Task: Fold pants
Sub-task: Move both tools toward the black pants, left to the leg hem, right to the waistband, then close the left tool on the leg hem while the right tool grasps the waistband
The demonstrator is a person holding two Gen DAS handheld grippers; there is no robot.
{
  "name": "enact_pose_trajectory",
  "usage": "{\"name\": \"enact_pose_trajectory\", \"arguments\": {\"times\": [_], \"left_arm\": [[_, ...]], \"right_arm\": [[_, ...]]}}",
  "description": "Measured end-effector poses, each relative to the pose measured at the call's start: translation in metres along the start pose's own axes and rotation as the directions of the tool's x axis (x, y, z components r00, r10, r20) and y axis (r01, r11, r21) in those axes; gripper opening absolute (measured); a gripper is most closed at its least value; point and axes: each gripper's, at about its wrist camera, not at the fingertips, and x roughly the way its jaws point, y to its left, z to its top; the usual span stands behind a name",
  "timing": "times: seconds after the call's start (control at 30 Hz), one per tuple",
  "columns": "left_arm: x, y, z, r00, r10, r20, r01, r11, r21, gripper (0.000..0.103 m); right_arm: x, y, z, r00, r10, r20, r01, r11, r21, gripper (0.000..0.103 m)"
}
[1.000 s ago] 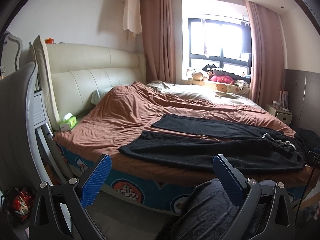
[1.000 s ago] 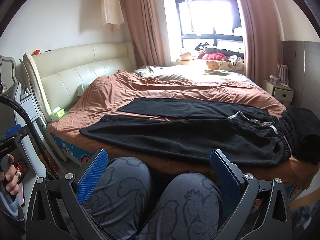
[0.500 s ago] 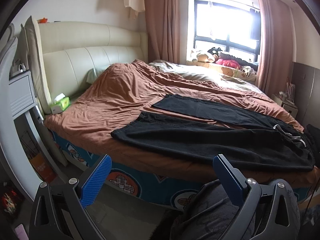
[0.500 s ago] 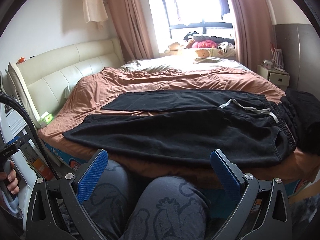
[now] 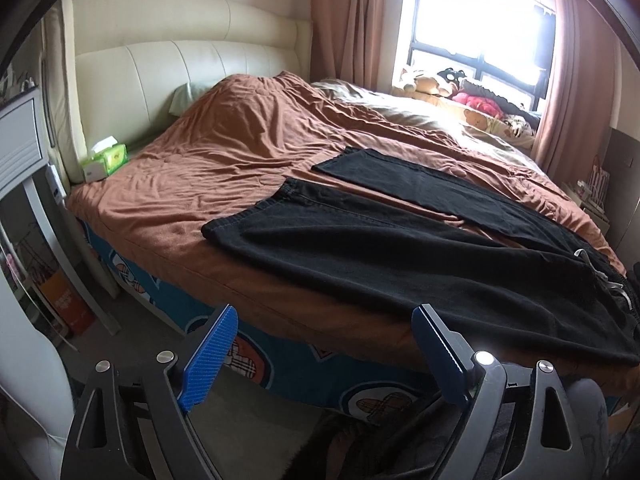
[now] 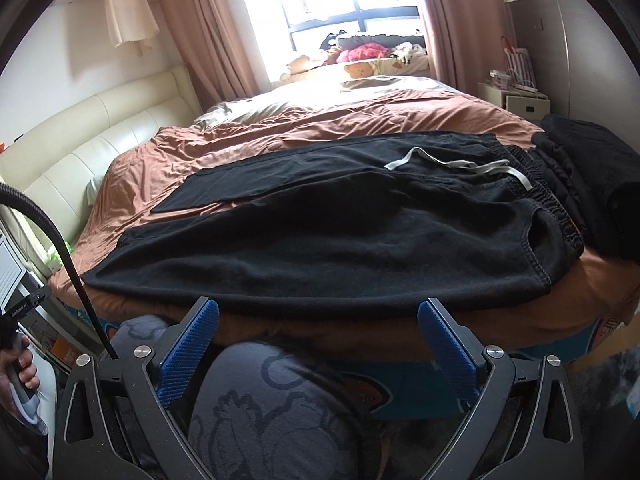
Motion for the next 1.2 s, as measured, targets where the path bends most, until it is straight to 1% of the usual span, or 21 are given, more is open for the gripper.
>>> {"name": "enact_pose_trajectory", "arguments": {"times": [0.07,0.27,0.47,0.6,0.7,0.8,0.87,0.93,0.97,1.03,1.07,1.1,1.13,1.2], "left_arm": [[0.012,-0.001,0.003,1.000,0.006,-0.017,-0.006,1.000,-0.008,0.085],[0.044,-0.007,0.009,0.998,0.028,-0.051,-0.029,0.999,-0.017,0.085],[0.076,-0.013,0.011,0.995,0.048,-0.092,-0.050,0.998,-0.023,0.082],[0.093,-0.018,0.012,0.990,0.068,-0.125,-0.072,0.997,-0.029,0.082],[0.100,-0.019,0.014,0.988,0.062,-0.141,-0.071,0.996,-0.061,0.082],[0.103,-0.018,0.011,0.988,0.067,-0.142,-0.079,0.993,-0.082,0.082],[0.105,-0.015,0.008,0.986,0.060,-0.156,-0.077,0.991,-0.107,0.082],[0.109,-0.011,0.005,0.983,0.060,-0.171,-0.082,0.989,-0.124,0.082],[0.109,-0.009,0.004,0.983,0.060,-0.174,-0.083,0.988,-0.129,0.082],[0.109,-0.005,0.003,0.983,0.063,-0.173,-0.087,0.987,-0.135,0.082],[0.109,-0.003,0.004,0.983,0.064,-0.172,-0.088,0.986,-0.138,0.082],[0.109,-0.002,0.004,0.983,0.063,-0.172,-0.088,0.986,-0.143,0.082],[0.109,0.000,0.005,0.984,0.060,-0.169,-0.086,0.985,-0.149,0.082],[0.110,0.005,0.007,0.985,0.057,-0.162,-0.084,0.983,-0.162,0.081]], "right_arm": [[0.004,-0.008,0.002,1.000,-0.023,-0.014,0.024,0.999,0.025,0.095],[0.015,-0.035,0.007,0.996,-0.071,-0.047,0.077,0.989,0.126,0.095],[0.028,-0.058,0.008,0.991,-0.106,-0.080,0.120,0.975,0.186,0.095],[0.038,-0.070,0.009,0.991,-0.089,-0.095,0.110,0.965,0.238,0.095],[0.045,-0.081,0.007,0.994,-0.055,-0.097,0.080,0.958,0.275,0.095],[0.056,-0.097,0.004,0.993,-0.008,-0.116,0.047,0.940,0.338,0.095],[0.061,-0.103,0.006,0.993,0.015,-0.120,0.031,0.927,0.373,0.095],[0.061,-0.104,0.011,0.993,0.005,-0.121,0.042,0.922,0.386,0.095],[0.062,-0.105,0.015,0.993,-0.003,-0.116,0.048,0.921,0.386,0.090],[0.060,-0.106,0.023,0.993,-0.023,-0.118,0.065,0.925,0.373,0.056],[0.057,-0.106,0.025,0.992,-0.038,-0.119,0.080,0.927,0.367,0.048],[0.054,-0.107,0.027,0.992,-0.053,-0.115,0.092,0.928,0.362,0.028],[0.051,-0.109,0.029,0.992,-0.059,-0.110,0.095,0.929,0.357,0.018],[0.042,-0.110,0.030,0.995,-0.049,-0.084,0.076,0.929,0.361,0.015]]}}
